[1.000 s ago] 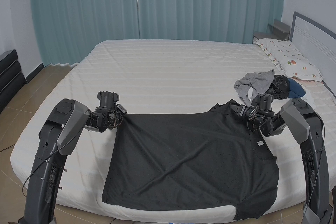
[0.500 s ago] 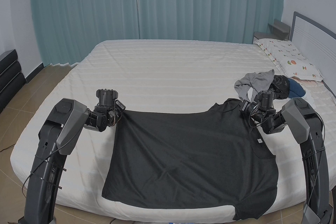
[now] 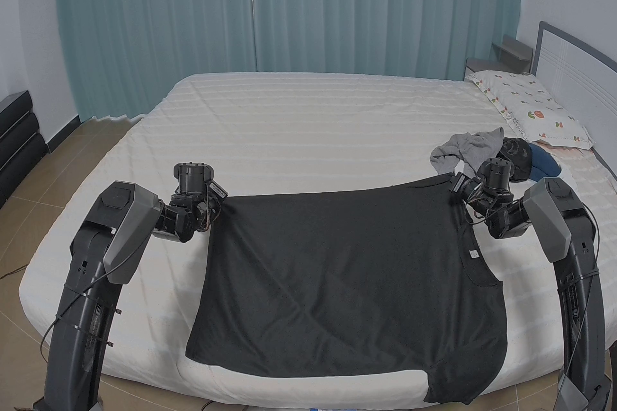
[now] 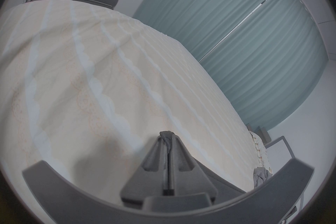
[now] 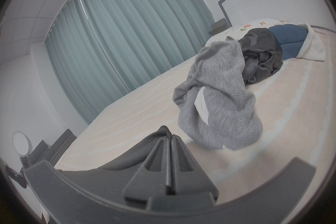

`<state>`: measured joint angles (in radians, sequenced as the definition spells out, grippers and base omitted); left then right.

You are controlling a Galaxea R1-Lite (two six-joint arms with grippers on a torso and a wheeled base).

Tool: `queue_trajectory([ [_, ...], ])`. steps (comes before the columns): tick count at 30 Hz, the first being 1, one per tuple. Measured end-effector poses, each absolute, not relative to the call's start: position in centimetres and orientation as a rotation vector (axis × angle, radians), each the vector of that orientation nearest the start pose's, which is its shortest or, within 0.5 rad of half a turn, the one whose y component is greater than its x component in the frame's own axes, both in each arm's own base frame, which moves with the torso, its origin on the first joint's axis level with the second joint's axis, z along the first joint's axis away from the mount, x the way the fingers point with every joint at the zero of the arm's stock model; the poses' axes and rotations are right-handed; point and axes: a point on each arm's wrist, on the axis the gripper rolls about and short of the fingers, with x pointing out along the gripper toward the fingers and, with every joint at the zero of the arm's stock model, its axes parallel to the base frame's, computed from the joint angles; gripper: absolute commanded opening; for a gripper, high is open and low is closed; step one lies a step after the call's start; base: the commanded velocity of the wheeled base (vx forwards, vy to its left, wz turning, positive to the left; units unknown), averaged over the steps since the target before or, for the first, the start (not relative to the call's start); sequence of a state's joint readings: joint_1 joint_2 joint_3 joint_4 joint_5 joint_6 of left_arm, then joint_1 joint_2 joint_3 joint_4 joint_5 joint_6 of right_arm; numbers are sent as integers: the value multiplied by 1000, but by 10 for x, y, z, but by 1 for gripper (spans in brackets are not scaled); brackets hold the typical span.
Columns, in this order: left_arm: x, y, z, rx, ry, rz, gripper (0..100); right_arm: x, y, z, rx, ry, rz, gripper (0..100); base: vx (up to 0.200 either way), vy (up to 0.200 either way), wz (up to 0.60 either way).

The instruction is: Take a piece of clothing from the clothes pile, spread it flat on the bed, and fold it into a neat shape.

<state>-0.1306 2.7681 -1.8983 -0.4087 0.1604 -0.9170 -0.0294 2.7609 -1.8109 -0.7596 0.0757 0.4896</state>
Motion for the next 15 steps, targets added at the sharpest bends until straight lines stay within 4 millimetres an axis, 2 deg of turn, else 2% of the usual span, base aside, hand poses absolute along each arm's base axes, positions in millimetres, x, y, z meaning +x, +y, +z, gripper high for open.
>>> queue_trajectory([
  [3,538,-67,-22,-831,410,234,0,546,-13,-4,498,175,-17,0,0,0,0],
  [12,539,-68,-27,-829,418,235,0,548,-10,-18,499,192,-21,0,0,0,0],
  [13,539,-68,-28,-828,420,235,100,548,-10,-19,499,193,-20,0,0,0,0],
  [14,539,-69,-28,-827,423,236,100,548,-9,-20,499,195,-20,100,0,0,0],
  [15,539,-69,-28,-825,426,236,100,548,-9,-22,499,197,-20,100,0,0,0],
])
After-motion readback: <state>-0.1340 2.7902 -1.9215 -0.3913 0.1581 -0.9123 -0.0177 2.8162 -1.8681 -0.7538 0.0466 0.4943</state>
